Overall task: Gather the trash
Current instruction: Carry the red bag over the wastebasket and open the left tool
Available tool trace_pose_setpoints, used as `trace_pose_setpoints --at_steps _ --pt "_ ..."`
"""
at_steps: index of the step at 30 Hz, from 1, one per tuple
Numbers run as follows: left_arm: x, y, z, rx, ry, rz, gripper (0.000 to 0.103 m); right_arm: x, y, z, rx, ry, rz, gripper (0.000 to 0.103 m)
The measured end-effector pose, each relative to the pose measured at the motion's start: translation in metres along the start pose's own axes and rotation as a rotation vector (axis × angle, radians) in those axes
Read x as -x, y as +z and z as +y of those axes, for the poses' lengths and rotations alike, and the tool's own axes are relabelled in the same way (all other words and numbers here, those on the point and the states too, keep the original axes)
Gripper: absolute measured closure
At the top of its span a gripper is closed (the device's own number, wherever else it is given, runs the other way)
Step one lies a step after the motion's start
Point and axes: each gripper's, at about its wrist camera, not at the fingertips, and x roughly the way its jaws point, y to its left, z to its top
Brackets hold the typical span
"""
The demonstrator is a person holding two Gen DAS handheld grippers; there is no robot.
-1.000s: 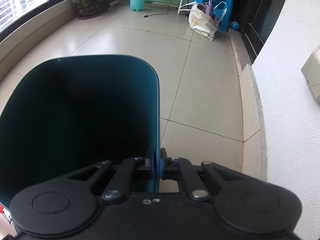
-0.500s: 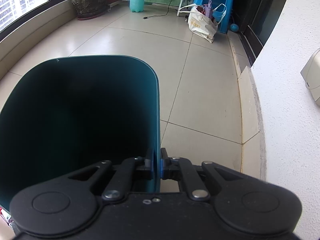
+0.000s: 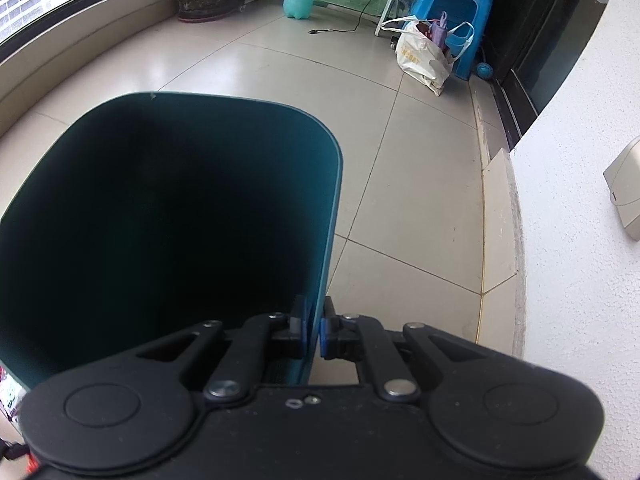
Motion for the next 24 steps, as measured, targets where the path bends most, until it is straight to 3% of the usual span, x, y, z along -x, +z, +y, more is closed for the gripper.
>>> trace_pose_setpoints --at_steps 4,10,24 --pt "0.054 0.018 0.007 0.028 0.022 -0.09 0.055 0.004 -0.01 0.012 0.037 -0.022 0.039 0.095" --pt "0.109 0.035 0.001 0.009 0.052 -0.151 0.055 0.007 -0.014 0.026 0.089 0.002 0.101 0.091" --pt "0.134 0.118 -0.012 -0.082 0.064 -0.207 0.055 -0.002 -0.007 0.026 0.125 0.119 0.073 0.089"
